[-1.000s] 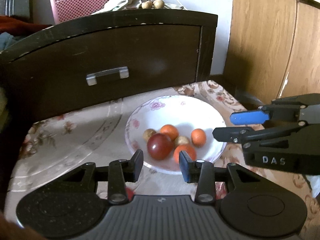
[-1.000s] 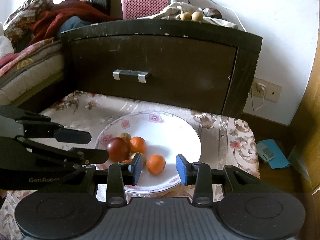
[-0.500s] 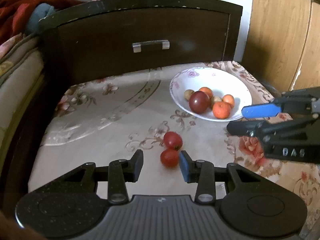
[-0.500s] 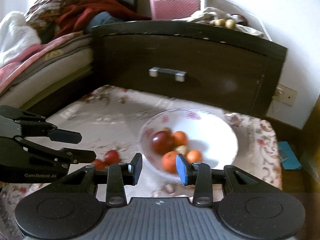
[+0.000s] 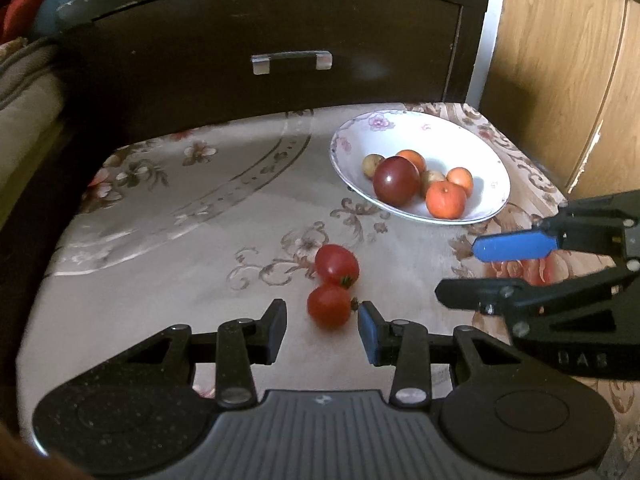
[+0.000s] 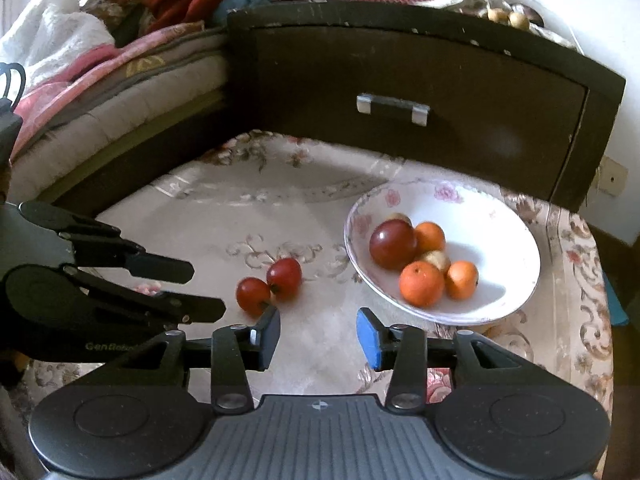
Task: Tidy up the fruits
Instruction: 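Move both open tools back toward the two red tomatoes, then grasp a red tomato with the left tool while the right tool grasps the other tomato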
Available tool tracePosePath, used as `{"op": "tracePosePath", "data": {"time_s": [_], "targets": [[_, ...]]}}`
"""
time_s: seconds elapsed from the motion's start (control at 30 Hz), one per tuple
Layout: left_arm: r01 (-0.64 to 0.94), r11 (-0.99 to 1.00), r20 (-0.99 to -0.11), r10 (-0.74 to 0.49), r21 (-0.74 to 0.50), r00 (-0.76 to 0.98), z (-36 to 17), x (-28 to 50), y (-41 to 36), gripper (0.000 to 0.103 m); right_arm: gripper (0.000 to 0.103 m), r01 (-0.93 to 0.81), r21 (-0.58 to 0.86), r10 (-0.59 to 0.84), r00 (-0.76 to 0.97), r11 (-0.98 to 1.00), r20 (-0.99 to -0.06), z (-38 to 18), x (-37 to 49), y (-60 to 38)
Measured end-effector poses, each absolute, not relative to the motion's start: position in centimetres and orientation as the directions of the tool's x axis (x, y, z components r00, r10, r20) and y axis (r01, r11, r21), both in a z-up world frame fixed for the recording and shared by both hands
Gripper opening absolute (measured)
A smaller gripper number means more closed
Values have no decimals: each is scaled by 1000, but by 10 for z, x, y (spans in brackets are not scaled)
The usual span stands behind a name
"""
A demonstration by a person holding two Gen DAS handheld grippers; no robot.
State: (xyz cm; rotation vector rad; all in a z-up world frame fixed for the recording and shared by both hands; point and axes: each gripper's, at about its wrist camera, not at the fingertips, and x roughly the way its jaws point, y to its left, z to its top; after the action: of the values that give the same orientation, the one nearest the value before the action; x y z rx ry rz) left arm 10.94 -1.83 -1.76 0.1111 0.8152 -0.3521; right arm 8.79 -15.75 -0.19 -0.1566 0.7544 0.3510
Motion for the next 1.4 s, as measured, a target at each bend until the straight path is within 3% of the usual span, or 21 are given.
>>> {"op": "tracePosePath", "data": {"time_s": [0.53,1.2,1.4], "targets": [[379,925,-742,-259,-7,618,-41,125,-34,44,36,-341,5,241,653,940,-718,-13,96,-171],[282,958,-802,-199,-40,563,-33,109,-3,41,36,-370,46,293,650,928,-701,-8,121,-132],[270,961,-804,-206,-58,557,-33,110,-2,41,36,-361,33,267,624,932,-734,-22,145,-110]]}}
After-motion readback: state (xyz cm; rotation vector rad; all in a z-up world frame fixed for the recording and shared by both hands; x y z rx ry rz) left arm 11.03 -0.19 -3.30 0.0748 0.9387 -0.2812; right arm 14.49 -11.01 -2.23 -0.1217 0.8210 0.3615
